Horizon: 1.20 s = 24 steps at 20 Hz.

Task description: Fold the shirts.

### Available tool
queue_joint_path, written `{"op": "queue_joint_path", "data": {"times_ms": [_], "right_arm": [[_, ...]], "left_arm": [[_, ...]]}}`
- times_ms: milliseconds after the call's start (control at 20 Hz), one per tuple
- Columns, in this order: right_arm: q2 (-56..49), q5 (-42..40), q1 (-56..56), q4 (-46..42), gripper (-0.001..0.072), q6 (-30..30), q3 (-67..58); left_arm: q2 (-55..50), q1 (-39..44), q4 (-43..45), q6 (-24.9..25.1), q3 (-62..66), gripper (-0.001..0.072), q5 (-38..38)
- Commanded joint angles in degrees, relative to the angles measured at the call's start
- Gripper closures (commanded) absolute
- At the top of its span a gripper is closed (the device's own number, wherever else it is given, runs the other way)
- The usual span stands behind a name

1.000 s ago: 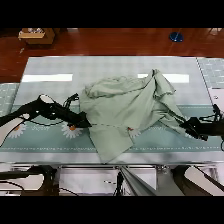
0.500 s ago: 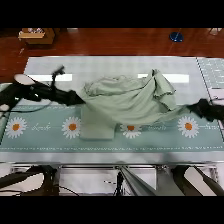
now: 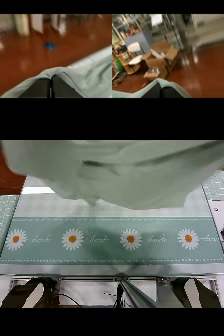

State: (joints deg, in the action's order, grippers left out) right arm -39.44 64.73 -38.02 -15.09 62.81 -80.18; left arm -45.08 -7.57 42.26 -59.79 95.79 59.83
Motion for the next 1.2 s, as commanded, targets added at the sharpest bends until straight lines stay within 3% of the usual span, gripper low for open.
{"op": "queue_joint_path", "data": {"times_ms": [0,150,300,600,750,950,1150], "right_arm": [[1.6,-2.8,0.0,-9.1,0.0689,9.4,-19.0],[1.6,-0.7,0.0,-29.1,0.0690,18.9,-34.3],[1.6,7.7,0.0,-39.0,0.0690,24.0,-43.2],[0.7,39.1,0.0,-40.0,0.0691,24.7,-44.2],[0.4,41.6,1.6,-36.7,0.0691,23.8,-35.1],[-0.2,41.2,6.7,-41.5,0.0691,22.0,-11.4],[-6.9,35.9,15.5,-48.7,0.0690,21.0,7.0]], "left_arm": [[8.0,-1.0,10.7,-2.0,9.3,0.0683,-4.2],[13.5,-1.0,18.3,-8.4,11.5,0.0683,-1.4],[16.9,-1.0,21.0,-14.4,13.9,0.0683,5.6],[15.6,-1.0,21.3,-25.4,17.3,0.0683,33.0],[11.4,-2.6,21.0,-25.8,14.2,0.0683,43.0],[5.7,-2.8,20.8,-21.7,-0.1,0.0683,39.3],[-2.1,-2.7,17.6,-18.2,-15.6,0.0682,26.0]]}}
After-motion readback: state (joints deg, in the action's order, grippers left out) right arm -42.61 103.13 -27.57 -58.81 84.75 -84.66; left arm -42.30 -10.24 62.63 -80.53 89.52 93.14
